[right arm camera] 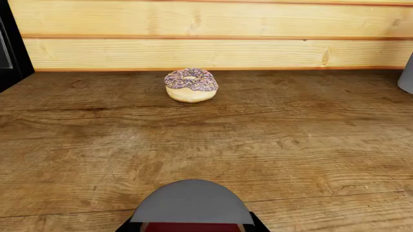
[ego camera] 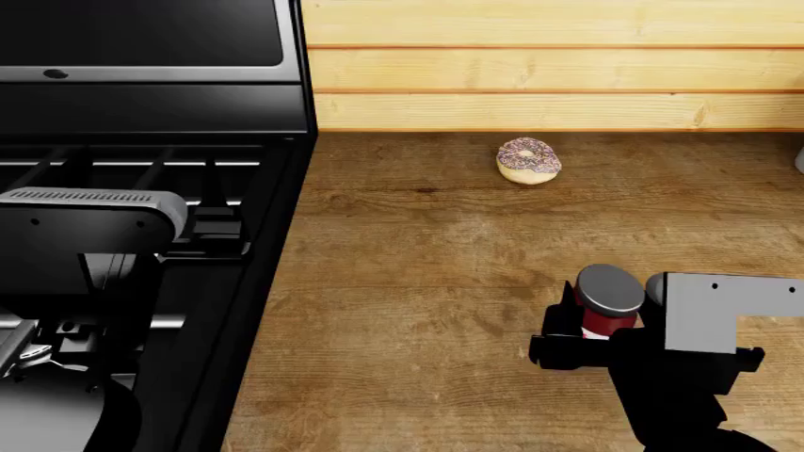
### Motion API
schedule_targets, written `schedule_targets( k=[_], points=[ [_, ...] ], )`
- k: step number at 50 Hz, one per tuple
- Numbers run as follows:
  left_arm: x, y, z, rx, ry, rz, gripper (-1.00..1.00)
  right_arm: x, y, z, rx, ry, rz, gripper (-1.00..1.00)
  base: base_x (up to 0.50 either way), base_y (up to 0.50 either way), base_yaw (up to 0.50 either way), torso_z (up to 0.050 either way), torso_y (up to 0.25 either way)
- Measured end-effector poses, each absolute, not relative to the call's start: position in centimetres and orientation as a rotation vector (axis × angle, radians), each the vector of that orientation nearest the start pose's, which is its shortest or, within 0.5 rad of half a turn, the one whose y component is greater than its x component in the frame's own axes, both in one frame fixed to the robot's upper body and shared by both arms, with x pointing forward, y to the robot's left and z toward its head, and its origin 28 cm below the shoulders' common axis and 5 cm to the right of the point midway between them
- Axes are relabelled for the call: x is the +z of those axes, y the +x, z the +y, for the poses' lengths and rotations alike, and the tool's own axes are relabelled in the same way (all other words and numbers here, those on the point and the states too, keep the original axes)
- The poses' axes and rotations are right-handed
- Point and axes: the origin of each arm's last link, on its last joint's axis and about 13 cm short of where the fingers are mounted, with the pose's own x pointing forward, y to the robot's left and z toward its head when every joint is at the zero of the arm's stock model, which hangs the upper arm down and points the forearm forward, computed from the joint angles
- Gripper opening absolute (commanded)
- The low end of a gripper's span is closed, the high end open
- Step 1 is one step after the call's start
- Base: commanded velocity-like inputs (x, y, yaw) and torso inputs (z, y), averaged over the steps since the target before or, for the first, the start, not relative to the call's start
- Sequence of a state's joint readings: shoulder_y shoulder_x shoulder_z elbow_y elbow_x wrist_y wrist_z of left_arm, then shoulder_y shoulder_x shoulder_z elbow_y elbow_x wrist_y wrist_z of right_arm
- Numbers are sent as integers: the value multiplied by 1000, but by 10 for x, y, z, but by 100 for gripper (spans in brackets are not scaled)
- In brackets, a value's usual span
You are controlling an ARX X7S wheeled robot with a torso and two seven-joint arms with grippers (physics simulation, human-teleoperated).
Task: Pick the salsa and bar from the counter and place them in the cabinets closest to them.
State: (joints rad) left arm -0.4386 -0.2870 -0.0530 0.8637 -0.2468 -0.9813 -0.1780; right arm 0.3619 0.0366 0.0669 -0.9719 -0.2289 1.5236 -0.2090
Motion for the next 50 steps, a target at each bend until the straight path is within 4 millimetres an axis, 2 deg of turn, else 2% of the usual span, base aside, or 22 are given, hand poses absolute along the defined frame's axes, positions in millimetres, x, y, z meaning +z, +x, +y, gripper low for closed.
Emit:
schedule_targets(
  k=[6,13,22,50],
  points=[
    [212,216,243,82,126,-317,100,177,189,-126,-93,-46,163,-100,0,0,0,0,0],
    [214,216,243,77,118,-323,100,197,195,-126,-59,-99,103,-100,0,0,0,0,0],
    [217,216,242,66,116,-329,100,242,203,-130,18,-189,20,-100,0,0,0,0,0],
    [227,218,241,53,110,-355,100,360,220,-101,214,-451,-199,-100,0,0,0,0,0]
  ],
)
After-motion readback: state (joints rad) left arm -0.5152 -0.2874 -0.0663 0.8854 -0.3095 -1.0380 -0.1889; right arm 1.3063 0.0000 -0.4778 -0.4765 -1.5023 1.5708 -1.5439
